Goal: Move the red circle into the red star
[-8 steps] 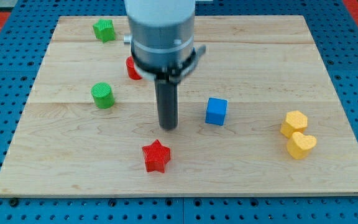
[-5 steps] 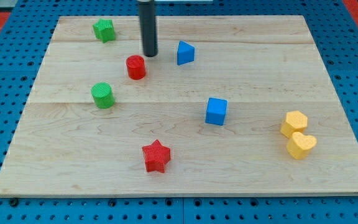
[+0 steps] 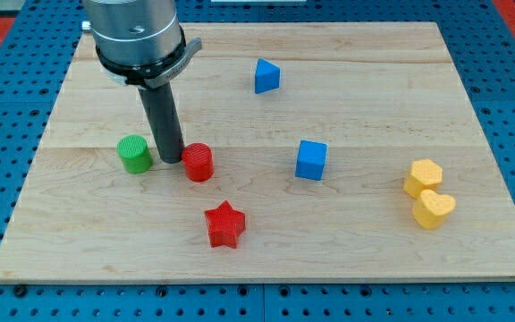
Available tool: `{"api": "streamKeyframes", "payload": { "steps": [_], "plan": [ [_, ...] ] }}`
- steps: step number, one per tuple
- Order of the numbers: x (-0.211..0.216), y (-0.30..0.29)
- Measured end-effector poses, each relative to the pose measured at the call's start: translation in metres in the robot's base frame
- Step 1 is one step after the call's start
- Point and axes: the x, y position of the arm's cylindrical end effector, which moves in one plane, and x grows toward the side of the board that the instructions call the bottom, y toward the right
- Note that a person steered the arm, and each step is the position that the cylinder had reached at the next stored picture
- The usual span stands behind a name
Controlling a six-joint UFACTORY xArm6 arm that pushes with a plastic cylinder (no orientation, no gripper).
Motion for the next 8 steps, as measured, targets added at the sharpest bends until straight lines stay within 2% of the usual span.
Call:
{"api": "streamKeyframes", "payload": {
  "steps": [1, 3, 4, 5, 8],
  "plan": [
    [-0.011, 0.007],
    [0.049, 0.043],
    [0.024, 0.047],
    [0.022, 0.066],
    [0.025, 0.067]
  ]
}}
